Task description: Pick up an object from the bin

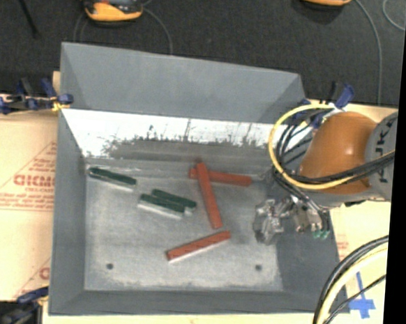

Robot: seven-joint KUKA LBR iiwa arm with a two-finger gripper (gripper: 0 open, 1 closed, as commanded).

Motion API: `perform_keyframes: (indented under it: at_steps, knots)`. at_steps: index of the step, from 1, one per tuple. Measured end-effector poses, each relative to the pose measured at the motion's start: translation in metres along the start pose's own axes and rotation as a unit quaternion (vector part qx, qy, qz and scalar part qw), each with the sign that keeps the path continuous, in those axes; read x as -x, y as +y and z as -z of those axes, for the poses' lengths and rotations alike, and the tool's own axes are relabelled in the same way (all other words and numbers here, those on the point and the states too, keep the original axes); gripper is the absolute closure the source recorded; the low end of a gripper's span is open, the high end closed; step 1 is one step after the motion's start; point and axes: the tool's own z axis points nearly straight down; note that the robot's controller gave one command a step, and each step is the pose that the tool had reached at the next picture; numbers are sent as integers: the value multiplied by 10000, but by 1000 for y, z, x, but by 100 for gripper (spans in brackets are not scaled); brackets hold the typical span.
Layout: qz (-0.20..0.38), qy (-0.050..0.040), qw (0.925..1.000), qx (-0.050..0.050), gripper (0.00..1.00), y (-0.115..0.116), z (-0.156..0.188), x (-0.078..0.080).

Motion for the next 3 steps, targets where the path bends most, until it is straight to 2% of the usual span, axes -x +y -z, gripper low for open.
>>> perform_keyframes:
  at_steps: [1,2,3]
  knots:
    - [8,1,10000,-4,0,0,0,0]
    - [10,1,10000,-4,0,0,0,0]
    - [233,-2,9997,-11,0,38,-15,12]
